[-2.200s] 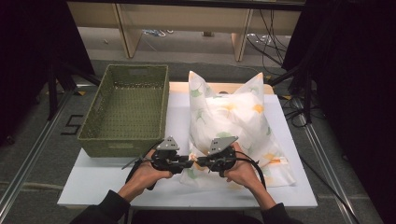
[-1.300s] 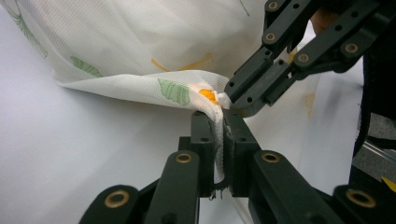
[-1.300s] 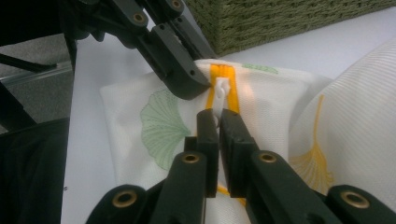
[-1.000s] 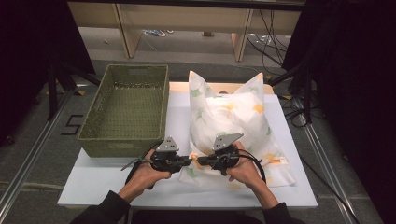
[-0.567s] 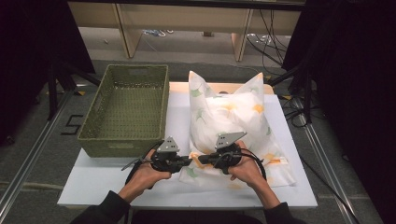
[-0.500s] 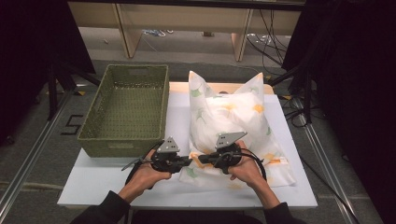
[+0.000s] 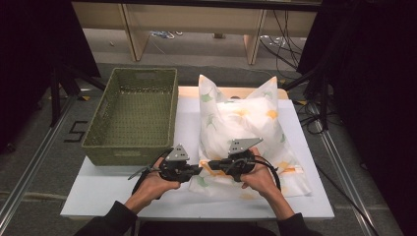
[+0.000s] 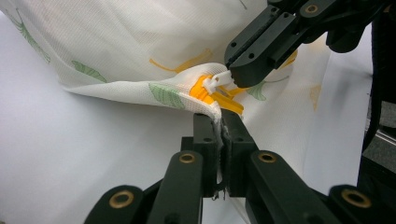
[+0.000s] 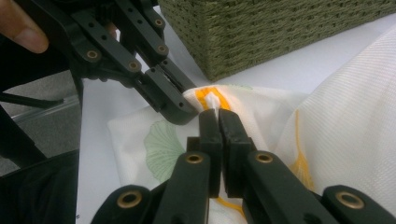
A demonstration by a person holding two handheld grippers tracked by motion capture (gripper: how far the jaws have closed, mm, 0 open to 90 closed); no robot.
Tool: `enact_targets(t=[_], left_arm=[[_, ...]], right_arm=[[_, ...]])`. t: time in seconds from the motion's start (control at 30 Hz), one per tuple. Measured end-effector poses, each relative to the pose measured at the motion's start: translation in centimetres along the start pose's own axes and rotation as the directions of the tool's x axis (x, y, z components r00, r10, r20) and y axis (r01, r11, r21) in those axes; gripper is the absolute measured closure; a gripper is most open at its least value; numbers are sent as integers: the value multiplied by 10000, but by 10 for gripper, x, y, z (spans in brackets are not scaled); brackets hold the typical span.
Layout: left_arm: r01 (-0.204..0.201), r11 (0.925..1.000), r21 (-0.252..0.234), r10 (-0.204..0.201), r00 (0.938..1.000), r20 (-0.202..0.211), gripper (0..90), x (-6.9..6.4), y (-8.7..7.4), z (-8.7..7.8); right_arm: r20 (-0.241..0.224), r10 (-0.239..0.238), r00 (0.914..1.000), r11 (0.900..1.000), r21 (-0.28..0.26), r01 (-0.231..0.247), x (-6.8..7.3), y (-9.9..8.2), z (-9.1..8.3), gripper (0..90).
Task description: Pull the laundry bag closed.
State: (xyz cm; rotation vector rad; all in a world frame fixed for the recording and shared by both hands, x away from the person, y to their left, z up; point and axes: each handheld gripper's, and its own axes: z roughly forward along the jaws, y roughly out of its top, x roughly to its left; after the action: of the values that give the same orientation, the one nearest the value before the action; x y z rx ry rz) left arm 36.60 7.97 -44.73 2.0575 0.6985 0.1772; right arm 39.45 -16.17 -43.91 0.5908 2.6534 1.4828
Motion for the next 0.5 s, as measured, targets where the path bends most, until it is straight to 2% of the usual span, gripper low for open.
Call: enact_targets(t=[0.07,0.13,0.17,0.2,0.23,0.27,0.3,0.33,0.37,0.43,0.47,0.5], left_arm=[[145,9999,-26,-145,9999,90,854,0,0,1],[106,9999,-30,-105,9999,87,855,-1,0,2],[13,10000,92,-14,9999,148,855,-1,0,1],[-97,10000,-8,97,9999,89,855,-1,0,1],[-133,9999,-32,133,9999,83,855,0,0,2],[3,10000,-30,-3,10000,71,856,-1,0,2],[-137,9998,139,135,9998,134,856,0,1,1],[-83,9999,117,81,9999,120,856,-1,1,1],[17,9999,106,-19,9999,123,856,-2,0,1],[16,10000,73,-16,10000,29,856,-2,0,2],[-225,9997,45,225,9997,13,856,-1,0,2],[-242,9997,58,242,9997,12,856,-1,0,2]], right_arm=[[-89,51,9999,10000,79,-50,1,0,1,900],[-16,117,9999,9999,4,-117,0,0,0,900],[-155,157,9998,9999,-52,-158,0,0,1,900],[-102,191,9998,9998,-38,-191,1,0,1,900],[-62,57,10000,9999,-101,-58,1,1,2,900],[-84,149,9999,9999,-77,-149,1,1,2,900],[-96,243,9997,9996,-131,-244,2,1,2,900],[-66,60,10000,9997,-215,-62,1,1,2,900],[-109,175,9998,9997,-152,-177,1,1,3,900],[-78,111,9999,9998,-176,-112,2,1,5,899],[34,77,10000,9996,-273,-76,2,1,5,899],[14,218,9998,9992,-327,-217,2,2,6,898]])
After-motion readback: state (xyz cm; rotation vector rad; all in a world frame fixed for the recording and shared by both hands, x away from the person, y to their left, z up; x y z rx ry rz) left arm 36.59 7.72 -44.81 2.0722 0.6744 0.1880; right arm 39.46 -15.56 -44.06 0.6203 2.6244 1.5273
